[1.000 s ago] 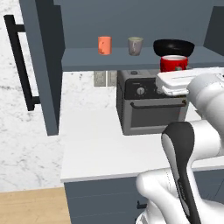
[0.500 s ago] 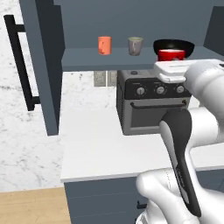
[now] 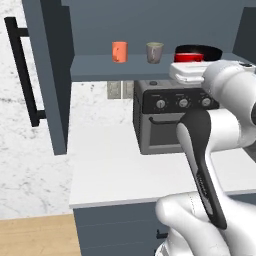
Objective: Gather all objects into one cabinet and sort the glasses and bowls to opposite sides.
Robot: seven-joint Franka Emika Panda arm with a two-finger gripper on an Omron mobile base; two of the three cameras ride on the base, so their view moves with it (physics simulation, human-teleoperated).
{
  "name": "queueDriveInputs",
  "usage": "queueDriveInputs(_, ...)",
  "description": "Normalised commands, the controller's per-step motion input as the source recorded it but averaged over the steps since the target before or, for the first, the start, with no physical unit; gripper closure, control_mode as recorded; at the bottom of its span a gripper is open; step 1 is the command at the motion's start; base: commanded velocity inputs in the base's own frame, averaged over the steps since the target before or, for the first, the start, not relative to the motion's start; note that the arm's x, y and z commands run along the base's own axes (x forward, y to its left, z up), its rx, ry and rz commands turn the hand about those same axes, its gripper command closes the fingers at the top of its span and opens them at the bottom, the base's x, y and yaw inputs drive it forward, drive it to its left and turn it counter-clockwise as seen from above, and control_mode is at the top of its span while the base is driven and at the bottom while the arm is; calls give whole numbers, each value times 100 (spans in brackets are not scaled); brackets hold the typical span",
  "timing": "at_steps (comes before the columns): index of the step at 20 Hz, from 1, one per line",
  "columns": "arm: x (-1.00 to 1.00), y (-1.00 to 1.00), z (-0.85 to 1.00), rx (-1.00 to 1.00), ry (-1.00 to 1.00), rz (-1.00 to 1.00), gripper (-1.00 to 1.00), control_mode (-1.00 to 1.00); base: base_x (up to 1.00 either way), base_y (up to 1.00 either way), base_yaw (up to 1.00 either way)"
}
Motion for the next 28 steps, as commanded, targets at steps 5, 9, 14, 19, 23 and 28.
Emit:
queueDriveInputs(5, 48, 0, -18, 0, 0, 3, 100, -100, 0, 0, 0)
queueDriveInputs(9, 47, 0, -22, 0, 0, 2, 100, -100, 0, 0, 0)
queueDriveInputs(14, 47, 0, -18, 0, 0, 1, 100, -100, 0, 0, 0)
queueDriveInputs(19, 54, 11, -3, 0, -2, 0, 100, -100, 0, 0, 0)
queueDriveInputs(23, 43, 25, 0, 0, -4, 0, 100, -100, 0, 0, 0)
queueDriveInputs(28, 41, 25, -1, 0, -3, 0, 100, -100, 0, 0, 0)
